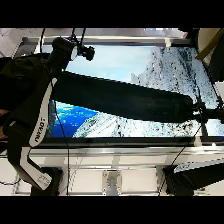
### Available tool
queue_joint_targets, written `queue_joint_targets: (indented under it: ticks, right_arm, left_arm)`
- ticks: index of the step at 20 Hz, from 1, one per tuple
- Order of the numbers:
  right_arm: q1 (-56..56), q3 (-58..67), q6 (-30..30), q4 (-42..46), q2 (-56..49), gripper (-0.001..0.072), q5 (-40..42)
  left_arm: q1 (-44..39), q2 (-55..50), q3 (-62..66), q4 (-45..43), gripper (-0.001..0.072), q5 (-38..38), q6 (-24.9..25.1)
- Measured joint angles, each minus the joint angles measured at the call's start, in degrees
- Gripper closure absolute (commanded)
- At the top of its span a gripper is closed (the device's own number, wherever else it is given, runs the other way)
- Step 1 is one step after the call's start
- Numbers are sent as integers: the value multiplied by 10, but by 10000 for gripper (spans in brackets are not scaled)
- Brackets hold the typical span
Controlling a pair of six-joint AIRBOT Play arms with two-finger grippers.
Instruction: Fold the clothes and pants, and hang the long-sleeved shirts on hangers.
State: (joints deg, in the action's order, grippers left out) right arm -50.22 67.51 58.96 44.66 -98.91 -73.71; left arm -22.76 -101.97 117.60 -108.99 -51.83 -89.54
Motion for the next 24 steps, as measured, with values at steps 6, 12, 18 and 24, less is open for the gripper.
queue_joint_targets:
  ticks: [6,12,18,24]
  right_arm:
    - [37,4,-48,-47,-17,672,-15]
    - [54,54,-68,-180,14,673,-128]
    - [162,157,36,-233,93,673,-167]
    - [366,239,127,-142,110,673,-111]
  left_arm:
    - [-19,-24,-8,45,607,-1,4]
    - [-73,-83,-12,164,689,9,4]
    - [-170,-169,-13,285,689,37,31]
    - [-208,-199,-13,323,689,31,45]
